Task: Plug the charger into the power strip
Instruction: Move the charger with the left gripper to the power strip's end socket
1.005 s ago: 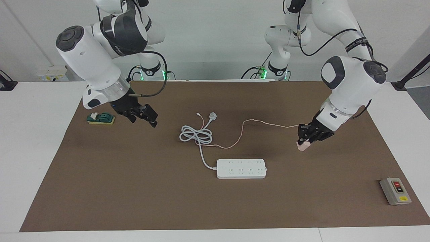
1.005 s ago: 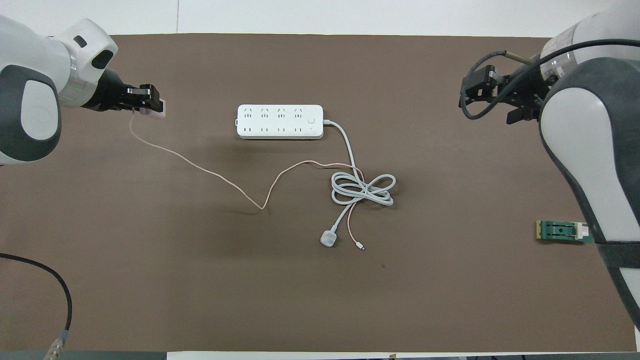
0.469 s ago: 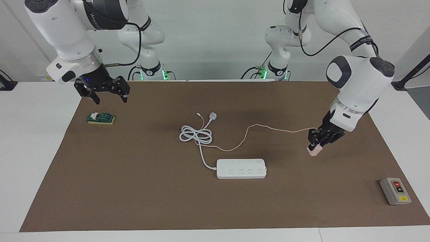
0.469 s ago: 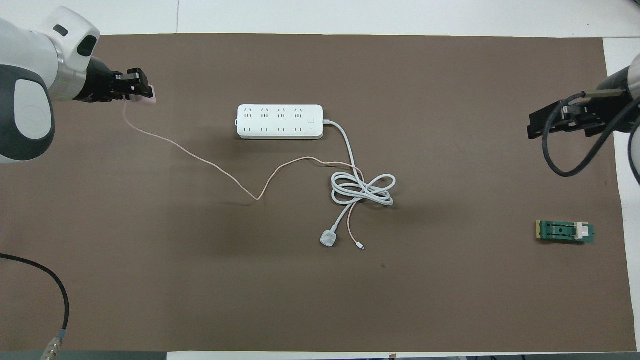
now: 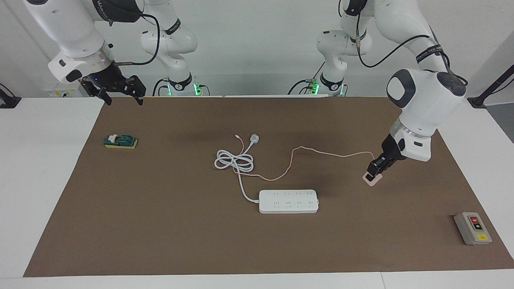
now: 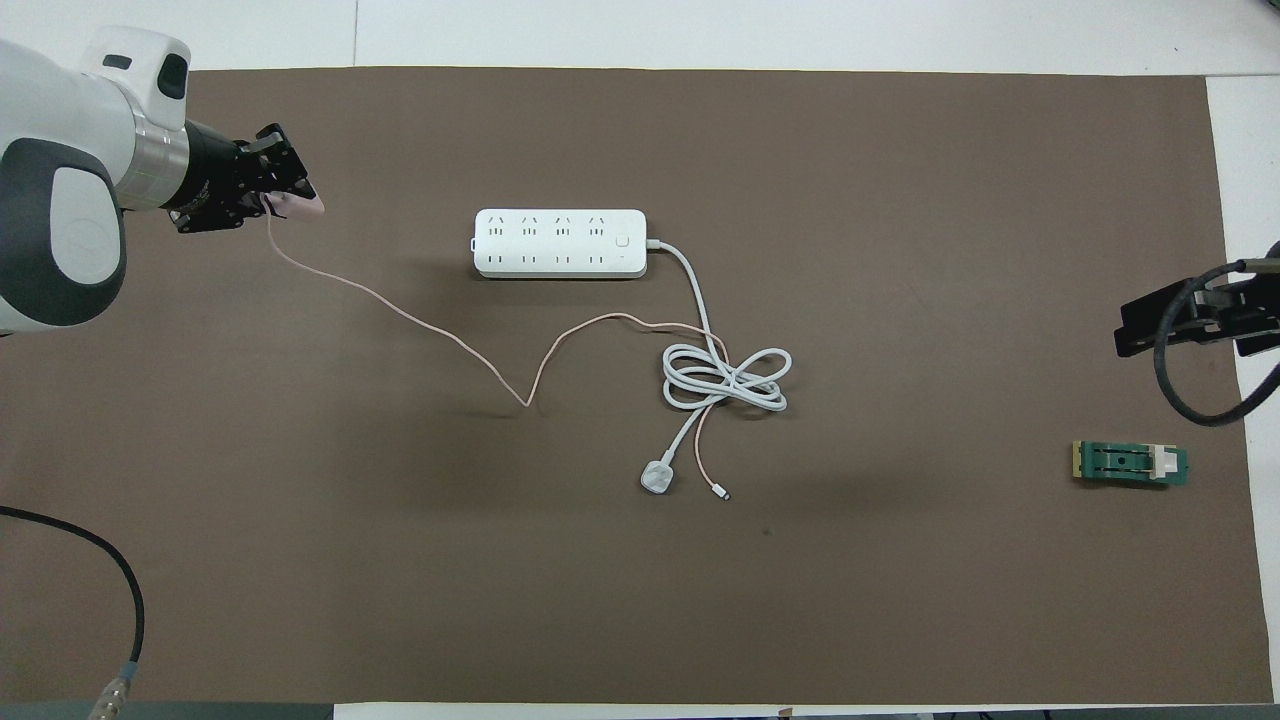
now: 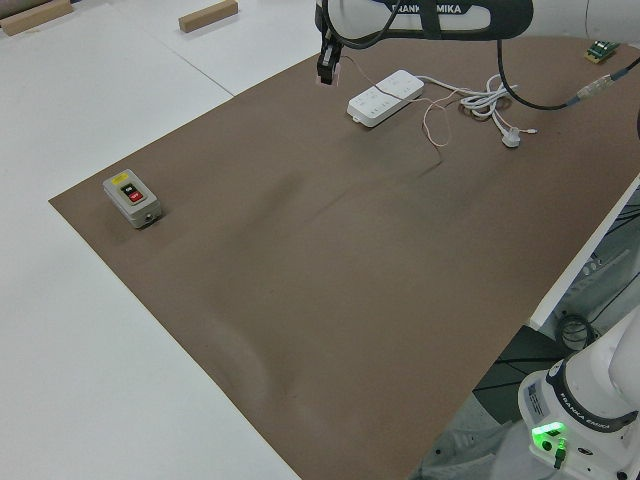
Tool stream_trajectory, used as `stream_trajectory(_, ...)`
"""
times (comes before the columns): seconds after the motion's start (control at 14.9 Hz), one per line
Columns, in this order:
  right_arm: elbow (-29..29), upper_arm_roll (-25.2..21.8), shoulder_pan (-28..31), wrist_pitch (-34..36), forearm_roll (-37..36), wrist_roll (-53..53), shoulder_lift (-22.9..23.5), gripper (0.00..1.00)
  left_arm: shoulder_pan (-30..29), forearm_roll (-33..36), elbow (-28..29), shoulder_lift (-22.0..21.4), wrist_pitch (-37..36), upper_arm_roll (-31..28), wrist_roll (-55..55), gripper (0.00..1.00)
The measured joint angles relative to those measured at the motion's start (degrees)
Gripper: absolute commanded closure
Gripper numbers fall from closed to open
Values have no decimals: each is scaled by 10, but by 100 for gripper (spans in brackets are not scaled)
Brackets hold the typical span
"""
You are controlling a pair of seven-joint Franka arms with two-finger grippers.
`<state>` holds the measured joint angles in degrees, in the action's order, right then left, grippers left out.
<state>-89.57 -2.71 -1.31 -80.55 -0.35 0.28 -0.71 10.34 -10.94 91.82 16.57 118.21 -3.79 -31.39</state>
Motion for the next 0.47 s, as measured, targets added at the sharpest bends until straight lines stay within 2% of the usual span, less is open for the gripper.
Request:
stream_trajectory(0.27,-8,3,2,-5,-19,0,-5,0,31,54,0,-1,32,2,-217,100)
stream_trajectory(0.47,-9,4,2,-18,-22,0,-5,0,71,89,-1,0,17,7,-346,100)
